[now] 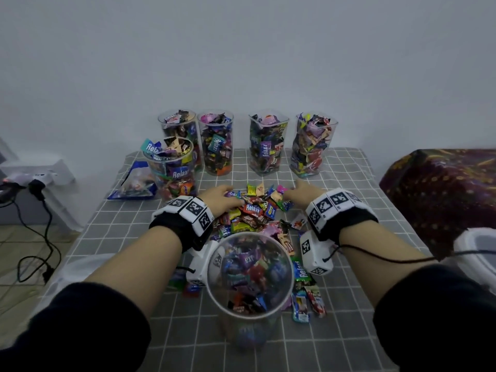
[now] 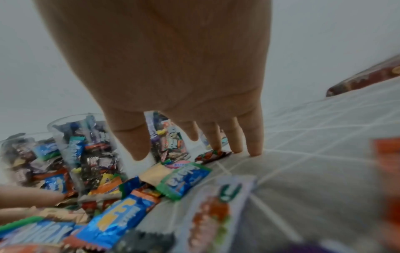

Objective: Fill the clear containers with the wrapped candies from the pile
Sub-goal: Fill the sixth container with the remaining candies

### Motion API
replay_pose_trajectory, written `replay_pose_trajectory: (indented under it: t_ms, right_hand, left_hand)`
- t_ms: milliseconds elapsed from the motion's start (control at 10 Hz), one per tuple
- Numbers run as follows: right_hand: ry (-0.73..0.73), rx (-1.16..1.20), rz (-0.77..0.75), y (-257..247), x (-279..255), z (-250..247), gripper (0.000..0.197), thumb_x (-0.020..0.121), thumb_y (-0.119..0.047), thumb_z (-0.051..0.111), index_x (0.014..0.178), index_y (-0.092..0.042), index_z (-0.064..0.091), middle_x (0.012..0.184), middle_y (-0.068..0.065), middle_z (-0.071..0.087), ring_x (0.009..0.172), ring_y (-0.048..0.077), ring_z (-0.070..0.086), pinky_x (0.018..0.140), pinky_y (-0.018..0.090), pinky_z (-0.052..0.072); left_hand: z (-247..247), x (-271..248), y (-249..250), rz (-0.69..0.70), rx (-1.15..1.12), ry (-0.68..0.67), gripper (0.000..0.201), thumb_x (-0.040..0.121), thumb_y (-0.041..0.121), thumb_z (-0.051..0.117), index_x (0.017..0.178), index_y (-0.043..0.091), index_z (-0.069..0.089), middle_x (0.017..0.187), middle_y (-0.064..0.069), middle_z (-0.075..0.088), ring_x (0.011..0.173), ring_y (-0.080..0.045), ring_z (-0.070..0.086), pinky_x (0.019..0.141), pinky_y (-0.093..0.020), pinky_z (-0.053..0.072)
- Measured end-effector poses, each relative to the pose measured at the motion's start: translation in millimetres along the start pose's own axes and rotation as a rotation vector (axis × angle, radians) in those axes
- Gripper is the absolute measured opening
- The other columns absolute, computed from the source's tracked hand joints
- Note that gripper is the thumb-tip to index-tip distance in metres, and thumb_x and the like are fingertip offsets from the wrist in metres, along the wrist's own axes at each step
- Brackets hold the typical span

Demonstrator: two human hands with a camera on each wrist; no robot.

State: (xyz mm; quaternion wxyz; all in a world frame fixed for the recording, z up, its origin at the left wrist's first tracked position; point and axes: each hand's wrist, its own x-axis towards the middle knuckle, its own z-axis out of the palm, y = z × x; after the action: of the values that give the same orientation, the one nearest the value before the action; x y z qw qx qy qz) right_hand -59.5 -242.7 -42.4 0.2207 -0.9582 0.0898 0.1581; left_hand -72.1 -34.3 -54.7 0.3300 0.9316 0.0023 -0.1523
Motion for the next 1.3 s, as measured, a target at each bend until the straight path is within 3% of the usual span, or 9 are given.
replay_pose_trajectory:
  t_ms: [200, 300, 400, 500, 700, 1000, 1100, 1200, 1300]
  right_hand:
    - [-0.068, -0.026, -0.176, -42.6, 11.5, 8.2, 0.058, 0.092, -0.040, 0.051, 0.142, -0.015, 0.036, 0.140, 0.015, 0.046, 0.122, 0.031, 0.047, 0.096, 0.032, 0.037]
    - [-0.113, -0.108, -0.242, -58.7, 11.9, 16.9, 0.057, 0.092, -0.034, 0.049, 0.144, -0.018, 0.034, 0.144, 0.013, 0.042, 0.126, 0.029, 0.045, 0.096, 0.031, 0.036]
    - [-0.149, -0.247, -0.293, -69.1, 10.1, 22.2, 0.048, 0.093, -0.029, 0.045, 0.141, -0.022, 0.040, 0.132, 0.017, 0.051, 0.115, 0.032, 0.052, 0.092, 0.036, 0.044]
    - [-0.162, -0.355, -0.299, -70.1, 4.0, 20.5, 0.048, 0.094, -0.028, 0.045, 0.142, -0.023, 0.041, 0.134, 0.019, 0.047, 0.117, 0.033, 0.050, 0.091, 0.036, 0.043]
    - [-0.233, -0.407, -0.307, -58.9, -16.2, 21.1, 0.052, 0.086, -0.032, 0.056, 0.137, -0.033, 0.045, 0.133, 0.013, 0.043, 0.117, 0.031, 0.047, 0.093, 0.040, 0.043]
    - [-0.307, -0.464, -0.360, -41.2, -60.5, 25.2, 0.049, 0.093, -0.042, 0.049, 0.140, -0.031, 0.042, 0.140, 0.009, 0.039, 0.127, 0.030, 0.041, 0.103, 0.041, 0.035]
    - [-0.294, -0.467, -0.372, -34.9, -75.8, 26.7, 0.044, 0.095, -0.039, 0.047, 0.138, -0.028, 0.045, 0.141, 0.007, 0.044, 0.126, 0.028, 0.042, 0.105, 0.041, 0.037]
    - [-0.296, -0.431, -0.360, -28.9, -92.4, 24.7, 0.044, 0.096, -0.033, 0.048, 0.138, -0.021, 0.046, 0.142, 0.007, 0.044, 0.128, 0.027, 0.043, 0.105, 0.037, 0.037]
    - [-0.318, -0.422, -0.310, -30.4, -114.5, 22.0, 0.041, 0.094, -0.031, 0.052, 0.133, -0.018, 0.051, 0.136, 0.010, 0.050, 0.124, 0.030, 0.048, 0.104, 0.040, 0.040]
  left_hand:
    - [1.6, 18.8, 10.9, 0.015, 0.066, 0.020, 0.058, 0.094, 0.028, 0.054, 0.145, 0.010, 0.033, 0.145, -0.012, 0.041, 0.121, -0.025, 0.049, 0.092, -0.026, 0.038]
    - [1.6, 22.2, 15.9, 0.049, 0.144, -0.014, 0.057, 0.095, 0.027, 0.053, 0.146, 0.015, 0.032, 0.141, -0.014, 0.046, 0.122, -0.028, 0.049, 0.085, -0.026, 0.039]
    - [0.7, 21.9, 20.3, 0.103, 0.298, -0.083, 0.058, 0.091, 0.028, 0.056, 0.144, 0.030, 0.032, 0.123, -0.017, 0.058, 0.105, -0.030, 0.058, 0.071, -0.025, 0.039]
    - [1.0, 19.5, 18.9, 0.120, 0.446, -0.099, 0.058, 0.089, 0.035, 0.057, 0.143, 0.031, 0.035, 0.131, -0.014, 0.053, 0.113, -0.030, 0.053, 0.083, -0.030, 0.041]
    - [6.9, -0.3, 15.3, 0.130, 0.518, -0.082, 0.049, 0.088, 0.042, 0.057, 0.133, 0.025, 0.049, 0.126, -0.007, 0.056, 0.112, -0.025, 0.053, 0.081, -0.030, 0.041]
    - [11.5, -41.4, 7.0, 0.198, 0.544, -0.196, 0.045, 0.092, 0.049, 0.050, 0.133, 0.032, 0.049, 0.134, -0.004, 0.051, 0.119, -0.025, 0.050, 0.095, -0.031, 0.042]
    - [19.6, -54.0, 6.6, 0.163, 0.570, -0.168, 0.041, 0.085, 0.060, 0.048, 0.116, 0.035, 0.058, 0.118, 0.000, 0.059, 0.111, -0.024, 0.056, 0.090, -0.032, 0.047]
    - [32.0, -63.3, 0.9, 0.183, 0.510, -0.178, 0.033, 0.089, 0.038, 0.058, 0.116, 0.019, 0.061, 0.116, 0.004, 0.059, 0.107, -0.020, 0.056, 0.087, -0.020, 0.048]
    - [33.3, -72.8, 0.6, 0.164, 0.430, -0.159, 0.030, 0.087, 0.036, 0.059, 0.117, 0.035, 0.060, 0.113, 0.002, 0.061, 0.110, -0.021, 0.057, 0.097, -0.030, 0.043]
